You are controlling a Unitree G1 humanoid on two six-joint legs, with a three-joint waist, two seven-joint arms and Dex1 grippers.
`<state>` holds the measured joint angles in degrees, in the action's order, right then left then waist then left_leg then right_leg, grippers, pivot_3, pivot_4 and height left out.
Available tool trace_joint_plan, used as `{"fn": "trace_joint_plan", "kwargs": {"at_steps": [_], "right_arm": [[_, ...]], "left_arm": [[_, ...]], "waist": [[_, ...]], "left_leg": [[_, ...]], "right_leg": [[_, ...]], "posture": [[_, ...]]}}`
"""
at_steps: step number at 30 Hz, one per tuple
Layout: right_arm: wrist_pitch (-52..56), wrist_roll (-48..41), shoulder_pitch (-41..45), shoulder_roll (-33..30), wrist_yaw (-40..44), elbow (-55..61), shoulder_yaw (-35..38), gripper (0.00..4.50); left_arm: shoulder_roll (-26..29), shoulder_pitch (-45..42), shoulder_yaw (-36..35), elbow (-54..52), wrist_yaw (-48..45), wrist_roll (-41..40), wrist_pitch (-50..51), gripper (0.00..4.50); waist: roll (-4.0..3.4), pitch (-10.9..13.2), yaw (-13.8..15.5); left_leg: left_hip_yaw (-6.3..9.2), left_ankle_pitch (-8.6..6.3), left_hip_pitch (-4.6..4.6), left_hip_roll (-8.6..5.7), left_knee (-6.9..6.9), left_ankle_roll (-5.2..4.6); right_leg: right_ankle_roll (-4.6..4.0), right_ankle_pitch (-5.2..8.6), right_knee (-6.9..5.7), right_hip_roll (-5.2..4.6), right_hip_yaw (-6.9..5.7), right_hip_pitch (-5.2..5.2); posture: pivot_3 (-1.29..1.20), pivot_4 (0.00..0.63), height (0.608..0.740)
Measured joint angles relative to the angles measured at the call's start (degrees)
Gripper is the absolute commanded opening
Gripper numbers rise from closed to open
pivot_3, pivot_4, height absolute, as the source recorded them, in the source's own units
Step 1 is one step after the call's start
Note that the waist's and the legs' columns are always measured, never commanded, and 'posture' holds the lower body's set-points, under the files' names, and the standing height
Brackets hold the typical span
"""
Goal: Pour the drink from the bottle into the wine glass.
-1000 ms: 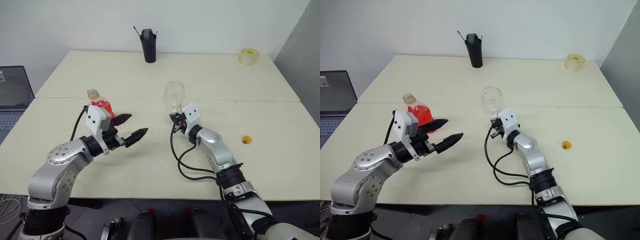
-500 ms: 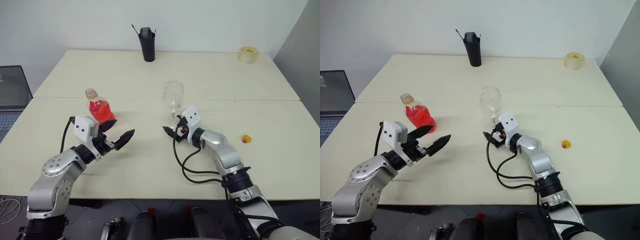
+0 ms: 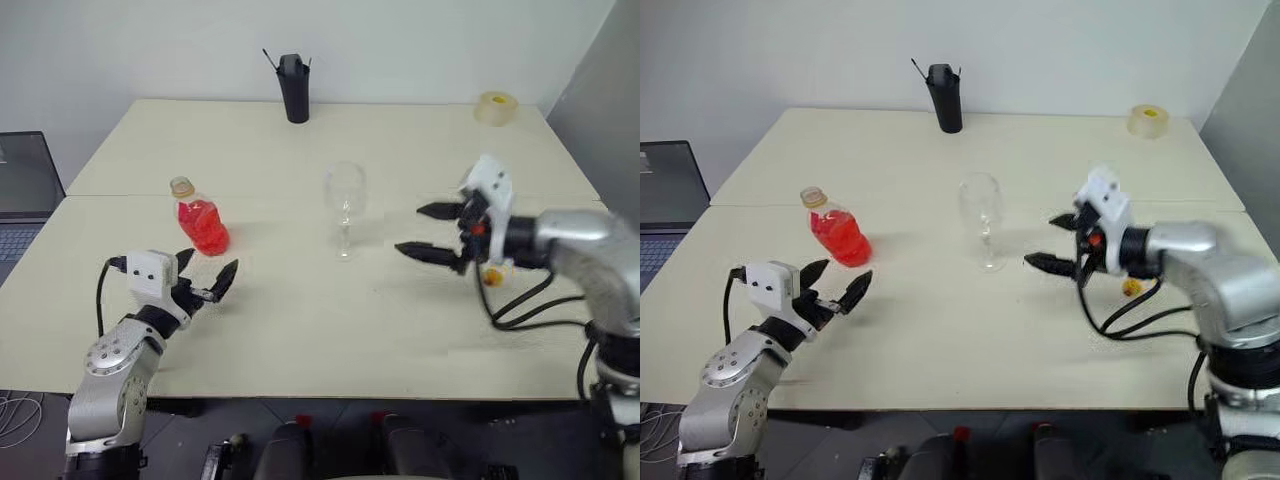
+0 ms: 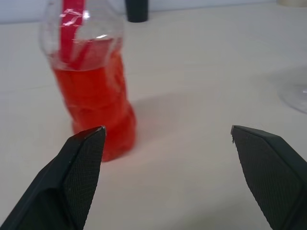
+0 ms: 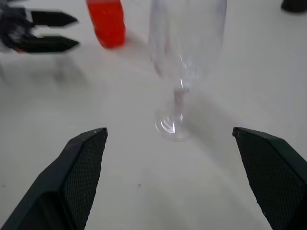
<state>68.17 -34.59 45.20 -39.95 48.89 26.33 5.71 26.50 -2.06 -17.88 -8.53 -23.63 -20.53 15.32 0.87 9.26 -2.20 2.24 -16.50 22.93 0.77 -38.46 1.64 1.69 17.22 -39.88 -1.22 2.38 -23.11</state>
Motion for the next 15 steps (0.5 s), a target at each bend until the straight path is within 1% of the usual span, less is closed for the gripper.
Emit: {"fn": "trace_joint_plan", "kwargs": {"at_steps": [2, 4, 9, 15], "right_arm": [[2.98, -3.11, 6.17, 2.23, -1.61, 0.51, 0.32, 4.46], [4.94, -5.11, 8.48, 4.37, -2.99, 0.70, -0.68, 4.46], [5.71, -5.62, 10.44, 6.25, -5.20, 0.52, -6.79, 4.46], [5.08, -5.99, 10.41, 5.28, -5.53, 0.65, -8.18, 4.46]], "left_arm": [[-0.21, -1.55, -0.29, 1.48, 1.00, 0.58, -0.93, 4.50], [-0.56, -3.22, -0.30, 2.31, 1.87, 0.85, -1.18, 4.50], [-1.65, -6.54, -0.31, 4.34, 4.90, 2.84, -2.53, 4.50], [-1.78, -9.87, -0.01, 7.79, 6.67, 4.51, -3.32, 4.50]], "waist": [[0.06, -0.03, 0.00], [0.08, -0.03, 0.36], [0.09, -0.03, 0.72], [0.09, -0.03, 0.66]], "left_leg": [[0.04, 0.00, 0.00, 0.03, 0.02, 0.00], [0.04, 0.00, 0.05, 0.00, 0.01, 0.01], [0.03, 0.01, 0.18, -0.06, -0.08, 0.02], [0.06, 0.01, 0.20, -0.06, -0.08, 0.02]], "right_leg": [[-0.01, 0.01, 0.01, 0.02, -0.04, 0.00], [-0.01, 0.01, 0.04, -0.04, -0.04, 0.00], [0.00, 0.00, 0.08, -0.18, -0.07, -0.03], [-0.01, 0.00, 0.05, -0.17, -0.13, -0.05]], "posture": [[0.00, 0.150, 0.740], [0.00, 0.150, 0.740], [0.00, 0.150, 0.740], [0.00, 0.150, 0.740]]}}
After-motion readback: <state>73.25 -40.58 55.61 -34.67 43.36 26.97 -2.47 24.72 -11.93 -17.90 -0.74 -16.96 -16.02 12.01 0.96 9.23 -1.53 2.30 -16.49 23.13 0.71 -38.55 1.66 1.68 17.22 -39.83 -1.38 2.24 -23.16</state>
